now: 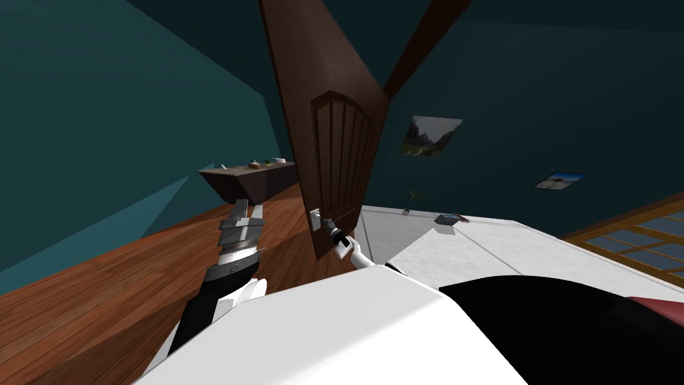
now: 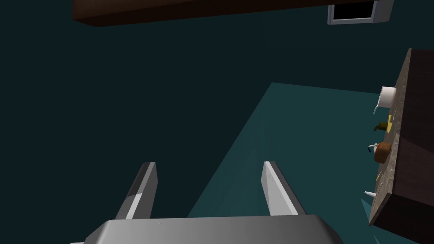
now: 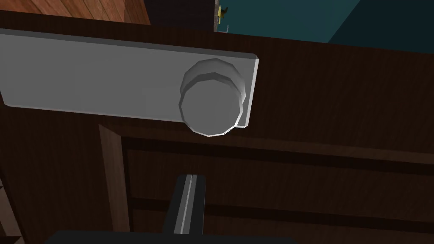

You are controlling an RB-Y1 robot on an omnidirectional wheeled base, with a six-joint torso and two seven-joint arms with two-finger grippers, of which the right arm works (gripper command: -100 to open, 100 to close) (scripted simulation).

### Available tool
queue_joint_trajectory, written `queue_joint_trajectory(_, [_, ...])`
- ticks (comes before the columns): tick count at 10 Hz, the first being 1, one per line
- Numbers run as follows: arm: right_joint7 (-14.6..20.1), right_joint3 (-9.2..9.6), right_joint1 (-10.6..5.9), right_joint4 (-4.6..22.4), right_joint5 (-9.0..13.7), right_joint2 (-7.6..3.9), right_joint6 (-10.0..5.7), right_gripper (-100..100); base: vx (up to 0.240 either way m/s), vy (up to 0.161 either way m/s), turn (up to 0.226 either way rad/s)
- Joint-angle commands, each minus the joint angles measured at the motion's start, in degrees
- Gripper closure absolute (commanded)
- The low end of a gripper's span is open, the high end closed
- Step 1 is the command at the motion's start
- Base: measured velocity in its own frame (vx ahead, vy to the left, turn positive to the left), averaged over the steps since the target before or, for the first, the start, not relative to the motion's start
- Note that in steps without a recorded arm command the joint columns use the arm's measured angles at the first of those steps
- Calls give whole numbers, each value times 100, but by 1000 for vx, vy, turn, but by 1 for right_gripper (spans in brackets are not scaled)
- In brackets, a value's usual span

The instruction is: Push the door open

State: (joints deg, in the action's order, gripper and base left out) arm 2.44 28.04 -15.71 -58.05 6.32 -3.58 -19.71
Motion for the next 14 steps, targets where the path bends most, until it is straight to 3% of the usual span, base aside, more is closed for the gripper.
queue_joint_trajectory(1, [29, 55, 24, -32, 18, 23, -6, -100, -244, -97, -24])
queue_joint_trajectory(3, [56, 110, 52, -84, 35, 76, 1, -100, -233, -87, -16])
queue_joint_trajectory(4, [57, 94, 41, -61, 33, 42, -13, -100, -104, -26, -2])
queue_joint_trajectory(6, [39, 53, 33, -26, 26, 10, -52, -100, 142, 92, 30])
queue_joint_trajectory(11, [10, -14, 12, 37, 17, 56, -115, -100, 190, 133, 22])
queue_joint_trajectory(12, [10, -14, 12, 37, 17, 56, -115, 100, -12, -6, -7])
queue_joint_trajectory(14, [10, -14, 12, 37, 17, 56, -115, 100, -35, -24, 5])
